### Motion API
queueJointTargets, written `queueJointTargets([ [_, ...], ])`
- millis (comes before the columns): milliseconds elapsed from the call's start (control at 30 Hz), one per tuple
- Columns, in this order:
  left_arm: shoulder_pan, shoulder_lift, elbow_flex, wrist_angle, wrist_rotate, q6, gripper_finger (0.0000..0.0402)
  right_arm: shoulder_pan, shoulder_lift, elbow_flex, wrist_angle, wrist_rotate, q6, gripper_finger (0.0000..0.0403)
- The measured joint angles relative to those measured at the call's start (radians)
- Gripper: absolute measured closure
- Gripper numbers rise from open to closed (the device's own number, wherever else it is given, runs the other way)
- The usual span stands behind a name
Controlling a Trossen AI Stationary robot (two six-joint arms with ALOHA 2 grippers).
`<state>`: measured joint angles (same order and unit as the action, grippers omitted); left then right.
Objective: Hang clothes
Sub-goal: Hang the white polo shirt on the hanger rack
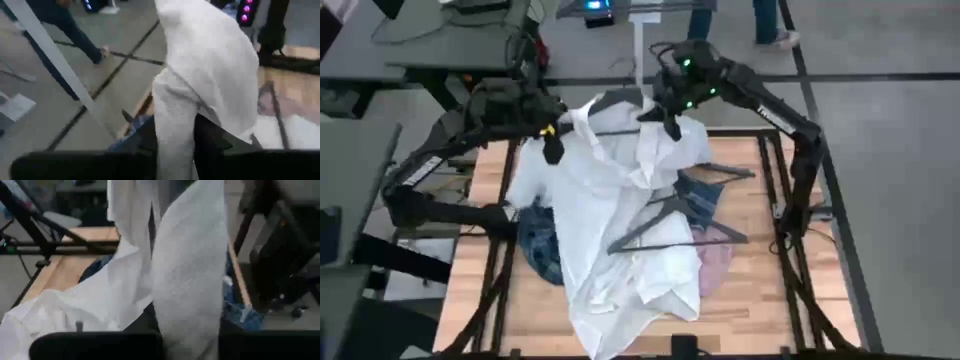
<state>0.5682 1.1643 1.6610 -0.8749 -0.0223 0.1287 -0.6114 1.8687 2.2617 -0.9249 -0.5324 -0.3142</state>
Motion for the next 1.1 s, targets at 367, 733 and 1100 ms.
queueJointTargets([
  [367,0.042,0.265,0.318,-0.179,0.140,-0.012,0.0319,-0.080,0.001,0.040,-0.049,-0.068,-0.001,0.0380],
  [733,0.093,0.376,0.416,-0.121,0.332,0.080,0.0316,-0.068,0.000,0.042,-0.172,-0.032,-0.028,0.0386],
  [1100,0.222,0.357,0.472,-0.304,0.544,0.124,0.0284,-0.074,0.001,0.041,-0.204,-0.006,-0.029,0.0387],
])
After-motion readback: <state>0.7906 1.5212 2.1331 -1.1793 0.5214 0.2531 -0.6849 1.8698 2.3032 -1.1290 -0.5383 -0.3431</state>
